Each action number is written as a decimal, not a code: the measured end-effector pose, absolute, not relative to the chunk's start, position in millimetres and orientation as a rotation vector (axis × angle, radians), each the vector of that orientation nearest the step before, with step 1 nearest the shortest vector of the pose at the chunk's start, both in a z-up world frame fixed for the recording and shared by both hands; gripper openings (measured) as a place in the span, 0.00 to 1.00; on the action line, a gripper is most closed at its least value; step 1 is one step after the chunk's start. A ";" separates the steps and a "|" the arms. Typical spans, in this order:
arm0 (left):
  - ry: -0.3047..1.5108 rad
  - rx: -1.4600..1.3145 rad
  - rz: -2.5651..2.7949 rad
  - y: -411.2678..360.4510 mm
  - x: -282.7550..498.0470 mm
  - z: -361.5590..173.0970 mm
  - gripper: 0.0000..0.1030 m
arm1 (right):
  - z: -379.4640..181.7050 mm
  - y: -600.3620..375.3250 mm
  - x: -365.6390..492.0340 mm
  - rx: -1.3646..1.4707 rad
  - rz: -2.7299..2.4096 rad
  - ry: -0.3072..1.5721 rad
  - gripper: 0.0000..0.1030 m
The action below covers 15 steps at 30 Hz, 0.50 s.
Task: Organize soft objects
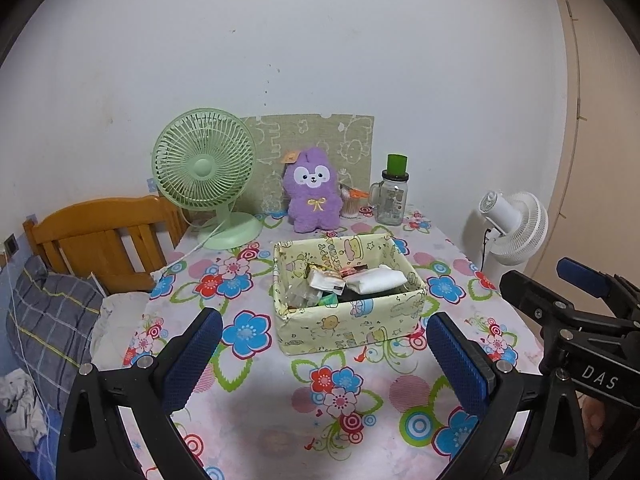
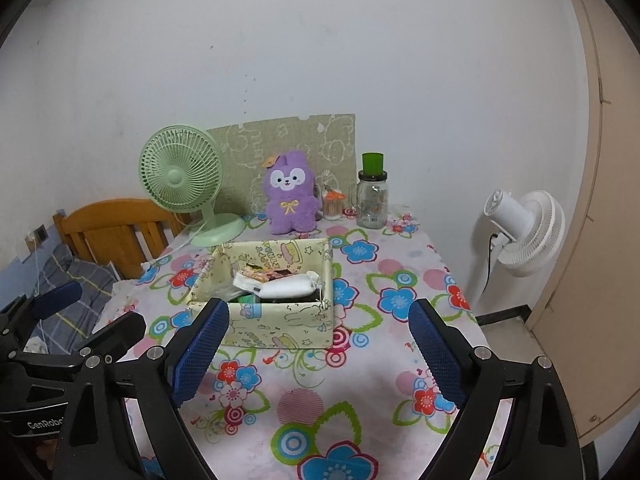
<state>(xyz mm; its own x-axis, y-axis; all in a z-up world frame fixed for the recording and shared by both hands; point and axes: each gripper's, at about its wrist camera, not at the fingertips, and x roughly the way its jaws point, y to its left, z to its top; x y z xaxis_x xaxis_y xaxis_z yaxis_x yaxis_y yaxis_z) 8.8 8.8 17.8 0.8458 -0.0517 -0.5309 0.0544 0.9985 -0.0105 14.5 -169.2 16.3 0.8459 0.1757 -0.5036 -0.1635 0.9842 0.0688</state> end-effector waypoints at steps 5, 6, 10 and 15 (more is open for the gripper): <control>0.564 0.001 -0.063 9.2 11.2 17.3 1.00 | 16.8 -169.1 16.9 0.025 0.179 0.530 0.90; 0.565 0.001 -0.064 9.3 11.7 17.1 1.00 | 16.5 -169.2 16.6 0.024 0.179 0.529 0.90; 0.565 0.002 -0.065 9.4 12.3 17.0 1.00 | 16.4 -169.7 17.5 0.027 0.179 0.534 0.90; 0.565 0.005 -0.066 9.4 14.5 16.4 1.00 | 15.9 -169.5 17.9 0.029 0.178 0.528 0.90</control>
